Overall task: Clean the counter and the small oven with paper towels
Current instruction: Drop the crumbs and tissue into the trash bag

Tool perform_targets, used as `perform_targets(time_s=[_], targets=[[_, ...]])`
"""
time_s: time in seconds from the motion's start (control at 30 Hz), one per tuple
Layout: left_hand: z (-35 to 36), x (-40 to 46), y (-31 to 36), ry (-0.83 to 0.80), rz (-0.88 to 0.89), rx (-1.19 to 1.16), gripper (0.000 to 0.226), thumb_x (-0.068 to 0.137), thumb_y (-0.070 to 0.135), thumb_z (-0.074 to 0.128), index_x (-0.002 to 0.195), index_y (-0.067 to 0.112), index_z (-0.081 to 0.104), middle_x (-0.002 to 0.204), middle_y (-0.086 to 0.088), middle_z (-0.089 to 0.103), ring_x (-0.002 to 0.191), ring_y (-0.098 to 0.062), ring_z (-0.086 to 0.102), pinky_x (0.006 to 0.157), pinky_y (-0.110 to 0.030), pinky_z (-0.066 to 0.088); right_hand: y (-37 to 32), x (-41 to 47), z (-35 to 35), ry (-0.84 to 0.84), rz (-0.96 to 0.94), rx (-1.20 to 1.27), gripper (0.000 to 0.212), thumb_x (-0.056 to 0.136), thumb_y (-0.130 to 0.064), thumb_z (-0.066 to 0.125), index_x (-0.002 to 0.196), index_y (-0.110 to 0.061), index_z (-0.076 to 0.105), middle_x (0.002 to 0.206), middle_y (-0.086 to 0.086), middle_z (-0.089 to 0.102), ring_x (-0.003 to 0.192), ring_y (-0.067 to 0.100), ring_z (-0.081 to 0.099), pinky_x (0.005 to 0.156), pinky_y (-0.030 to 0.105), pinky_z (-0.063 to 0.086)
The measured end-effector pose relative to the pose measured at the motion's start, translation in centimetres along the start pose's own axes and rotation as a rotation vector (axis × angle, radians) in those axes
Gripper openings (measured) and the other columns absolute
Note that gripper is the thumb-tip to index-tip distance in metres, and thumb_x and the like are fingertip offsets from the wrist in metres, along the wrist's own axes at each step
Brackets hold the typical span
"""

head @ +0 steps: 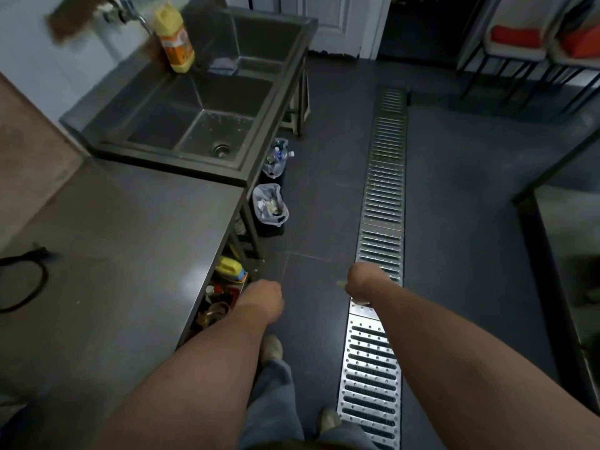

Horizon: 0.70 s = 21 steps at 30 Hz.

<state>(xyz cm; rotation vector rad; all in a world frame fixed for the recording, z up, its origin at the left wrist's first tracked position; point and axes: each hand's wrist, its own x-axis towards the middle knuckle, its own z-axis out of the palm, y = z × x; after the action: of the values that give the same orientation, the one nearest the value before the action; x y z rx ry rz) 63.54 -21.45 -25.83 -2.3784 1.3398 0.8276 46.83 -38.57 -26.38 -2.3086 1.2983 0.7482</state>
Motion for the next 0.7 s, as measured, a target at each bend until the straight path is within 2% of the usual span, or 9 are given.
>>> perform_targets(time_s=[0.13,0.27,0.4,0.47,0.57,0.7], targets=[[-4.4,5.2,-1.6,0.036,0.021,-0.047,0.044,0.1,0.044,0.05,0.123,0.009,0.064,0.129,-0.016,0.063,0.119,-0.036,0.059,0.097,-0.041,0.049,-1.2,4.2,-3.9,0.022,0.068,0.023,0.043,0.088,-0.05,0.058,0.104,-0.011,0.068,0.108,0.009,0.069,0.101,0.032,0.065,0.078,0.032,0.048],[-9.0,8.7,-2.5,0.126,0.057,-0.015,0.046,0.102,0.047,0.042,0.121,0.012,0.064,0.124,-0.014,0.065,0.113,-0.035,0.061,0.088,-0.039,0.048,-2.9,8.3,-8.2,0.05,0.093,0.04,0.043,0.089,-0.05,0.057,0.1,-0.01,0.069,0.107,0.011,0.069,0.096,0.031,0.065,0.073,0.03,0.045],[-12.9,13.1,-2.4,0.205,0.105,0.069,0.04,0.1,0.043,0.041,0.107,0.014,0.068,0.111,-0.011,0.069,0.103,-0.032,0.065,0.075,-0.035,0.043,-4.4,11.8,-11.6,0.096,0.084,0.088,0.033,0.09,-0.042,0.058,0.101,-0.013,0.07,0.102,0.01,0.071,0.095,0.03,0.066,0.073,0.03,0.048],[-14.0,15.3,-1.9,0.189,0.134,0.129,0.037,0.097,0.039,0.043,0.107,0.015,0.068,0.112,-0.01,0.069,0.107,-0.03,0.06,0.079,-0.037,0.041,-4.8,13.3,-12.6,0.099,0.067,0.07,0.033,0.091,-0.042,0.059,0.101,-0.013,0.071,0.102,0.01,0.071,0.097,0.03,0.066,0.077,0.03,0.05],[-15.4,19.0,-0.8,0.096,0.146,0.198,0.042,0.093,0.039,0.044,0.121,0.015,0.063,0.123,-0.008,0.061,0.121,-0.028,0.045,0.093,-0.043,0.037,-4.4,16.2,-14.4,0.076,0.067,0.083,0.033,0.09,-0.042,0.059,0.103,-0.013,0.071,0.104,0.011,0.071,0.099,0.03,0.066,0.079,0.03,0.05],[-17.4,23.5,0.5,0.017,0.104,0.169,0.045,0.094,0.036,0.043,0.132,0.014,0.057,0.133,-0.01,0.052,0.129,-0.03,0.04,0.099,-0.046,0.036,-2.5,21.3,-17.2,0.042,0.053,0.062,0.037,0.09,-0.045,0.058,0.105,-0.013,0.069,0.108,0.01,0.07,0.102,0.031,0.065,0.081,0.032,0.05]])
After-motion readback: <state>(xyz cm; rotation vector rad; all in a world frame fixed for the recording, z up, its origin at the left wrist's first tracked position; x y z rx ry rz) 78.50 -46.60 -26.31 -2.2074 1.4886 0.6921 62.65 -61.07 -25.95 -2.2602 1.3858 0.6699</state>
